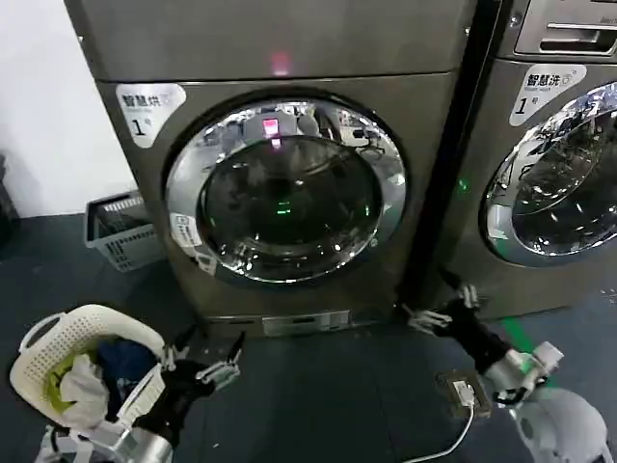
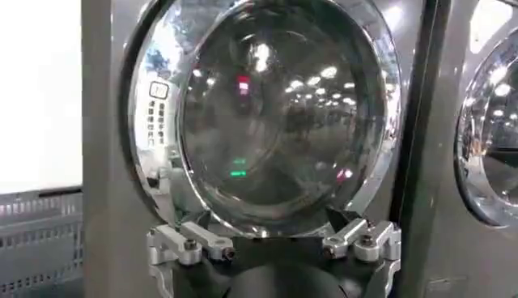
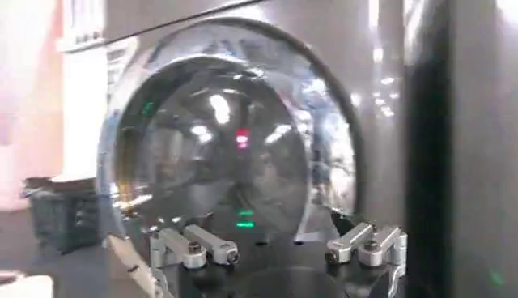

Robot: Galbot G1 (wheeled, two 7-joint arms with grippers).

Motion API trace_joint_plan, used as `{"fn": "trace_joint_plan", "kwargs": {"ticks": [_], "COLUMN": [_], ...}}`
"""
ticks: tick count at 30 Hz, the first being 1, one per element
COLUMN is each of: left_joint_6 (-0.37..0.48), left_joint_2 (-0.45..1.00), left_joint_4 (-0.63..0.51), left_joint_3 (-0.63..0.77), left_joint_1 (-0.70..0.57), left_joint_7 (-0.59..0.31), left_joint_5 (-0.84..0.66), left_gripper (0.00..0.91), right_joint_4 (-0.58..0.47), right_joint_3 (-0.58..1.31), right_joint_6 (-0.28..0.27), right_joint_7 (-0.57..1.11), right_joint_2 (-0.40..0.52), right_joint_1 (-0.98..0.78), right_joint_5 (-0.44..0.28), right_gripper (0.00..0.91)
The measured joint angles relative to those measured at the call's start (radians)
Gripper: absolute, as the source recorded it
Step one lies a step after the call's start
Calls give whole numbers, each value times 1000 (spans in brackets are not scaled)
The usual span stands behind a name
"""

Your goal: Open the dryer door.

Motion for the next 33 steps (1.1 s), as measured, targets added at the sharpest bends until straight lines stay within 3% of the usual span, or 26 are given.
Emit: {"fn": "trace_joint_plan", "kwargs": {"ticks": [6, 17, 33], "left_joint_6": [13, 16, 13], "left_joint_2": [-1, -7, -19], "left_joint_4": [-5, -20, -19], "left_joint_3": [1, 0, -1], "left_joint_1": [11, 18, 27], "left_joint_7": [6, 17, 20], "left_joint_5": [0, 2, 8], "left_gripper": [907, 907, 907], "right_joint_4": [-31, -96, -173], "right_joint_3": [-159, -350, -486], "right_joint_6": [-20, -11, 8], "right_joint_7": [29, 90, 102], "right_joint_2": [-20, 31, 106], "right_joint_1": [126, 330, 431], "right_joint_5": [24, 23, -21], "right_gripper": [907, 907, 907]}}
